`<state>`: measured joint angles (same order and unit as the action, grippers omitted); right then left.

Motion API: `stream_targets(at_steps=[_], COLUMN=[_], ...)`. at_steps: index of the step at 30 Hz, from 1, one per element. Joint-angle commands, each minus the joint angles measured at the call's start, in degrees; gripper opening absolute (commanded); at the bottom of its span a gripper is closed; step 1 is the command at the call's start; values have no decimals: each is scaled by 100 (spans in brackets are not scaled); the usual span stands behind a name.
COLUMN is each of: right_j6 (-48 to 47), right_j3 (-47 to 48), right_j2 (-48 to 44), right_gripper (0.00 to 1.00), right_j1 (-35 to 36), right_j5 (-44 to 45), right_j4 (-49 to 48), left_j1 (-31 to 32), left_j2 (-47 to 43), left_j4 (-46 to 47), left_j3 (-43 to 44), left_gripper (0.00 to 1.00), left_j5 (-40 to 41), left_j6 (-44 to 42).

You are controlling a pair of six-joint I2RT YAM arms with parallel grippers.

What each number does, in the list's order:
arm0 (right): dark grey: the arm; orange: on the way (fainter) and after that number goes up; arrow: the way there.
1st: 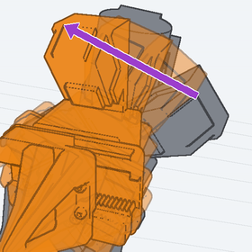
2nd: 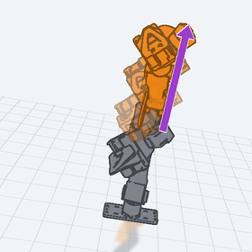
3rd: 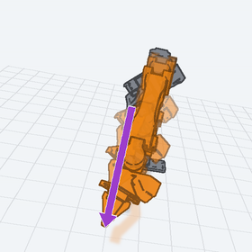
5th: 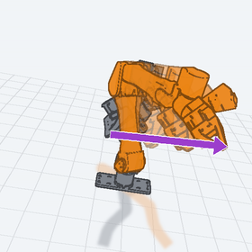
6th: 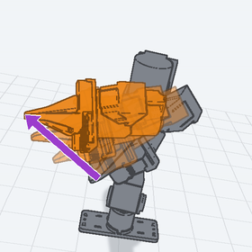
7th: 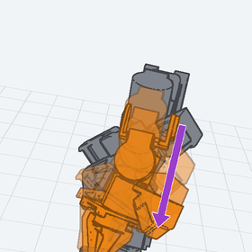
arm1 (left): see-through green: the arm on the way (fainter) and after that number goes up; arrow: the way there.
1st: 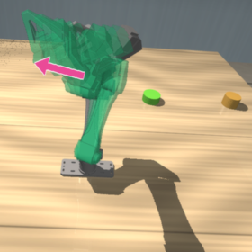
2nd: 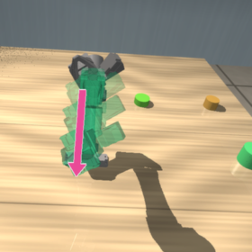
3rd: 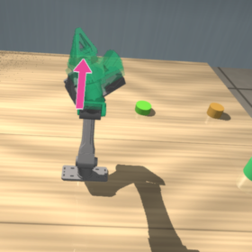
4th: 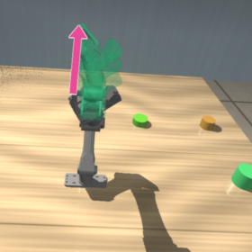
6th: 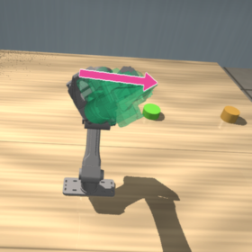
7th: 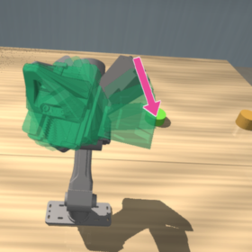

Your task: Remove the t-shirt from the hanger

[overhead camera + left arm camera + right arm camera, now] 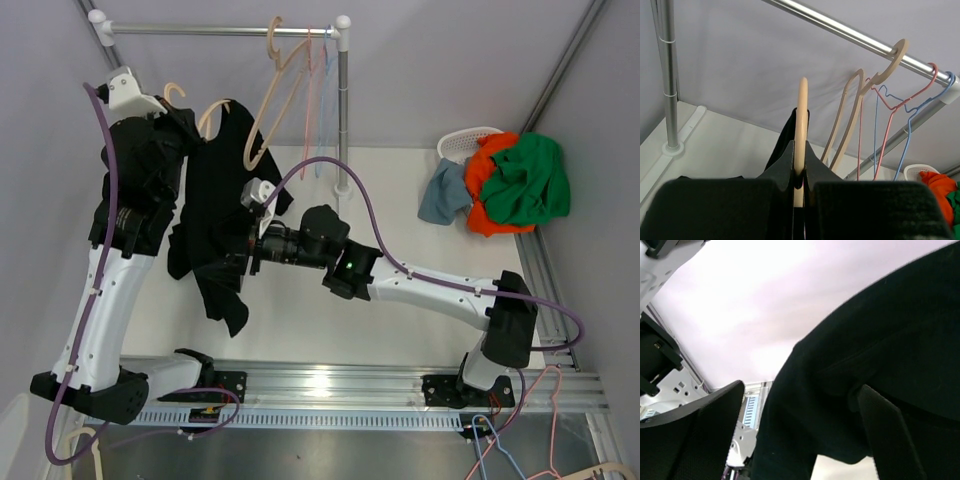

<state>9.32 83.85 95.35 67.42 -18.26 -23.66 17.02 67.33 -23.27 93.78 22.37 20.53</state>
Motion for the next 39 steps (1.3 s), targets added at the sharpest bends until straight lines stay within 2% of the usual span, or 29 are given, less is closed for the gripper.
stream_targets(at_steps=[1, 5, 7, 8, 11, 13, 20, 24, 27, 28, 29, 30, 35, 36, 37, 38, 39], right_j6=[96, 140, 158, 140, -9, -132, -168, -141, -238, -247, -238, -220, -369, -474, -519, -571, -650], right_j3=[386, 413, 386, 369, 263, 219, 17, -334, -326, -308, -291, -265, -256, -169, -115, -63, -10], right_j2=[133, 186, 159, 151, 80, 89, 150, 133, 211, 221, 229, 221, 72, 37, 19, 1, -16], right_gripper=[94, 51, 58, 73, 95, 99, 99, 99, 67, 32, 13, 0, 0, 0, 0, 0, 0], right_j1=[78, 175, 210, 271, 447, 509, 544, 544, 544, 544, 544, 544, 711, 755, 790, 834, 948], right_j5=[69, 217, 244, 331, 603, 701, 956, 1175, 1351, 1404, 1491, 1510, 1457, 1440, 1431, 1405, 1361], right_j4=[-367, -253, -122, -78, 2, 63, 107, -173, -306, -367, -393, -402, -315, -167, -78, 18, 115], left_j1=[109, 144, 144, 144, 144, 153, 179, 179, 179, 179, 188, 188, 188, 188, 188, 188, 188], left_j2=[-194, -141, -132, -141, -150, -159, -141, -150, -150, -150, -133, -132, 252, 620, 623, 1163, 1421], left_j4=[217, 51, 6, 24, 15, -20, -90, -117, -187, -222, -248, -275, -660, -1114, -1536, -2080, -3051], left_j3=[53, 193, 246, 255, 273, 308, 457, 536, 528, 528, 528, 545, 878, 1184, 1848, 2211, 2563], left_gripper=[1, 0, 1, 1, 1, 1, 0, 1, 0, 1, 1, 1, 1, 1, 1, 1, 1], left_j5=[92, 92, 110, 118, 101, 75, 74, 57, 13, -13, -31, -40, -31, -127, -162, -154, -145], left_j6=[109, 100, 91, 74, 65, 100, 21, -23, 21, 38, 21, 12, -181, -190, -155, -85, -24])
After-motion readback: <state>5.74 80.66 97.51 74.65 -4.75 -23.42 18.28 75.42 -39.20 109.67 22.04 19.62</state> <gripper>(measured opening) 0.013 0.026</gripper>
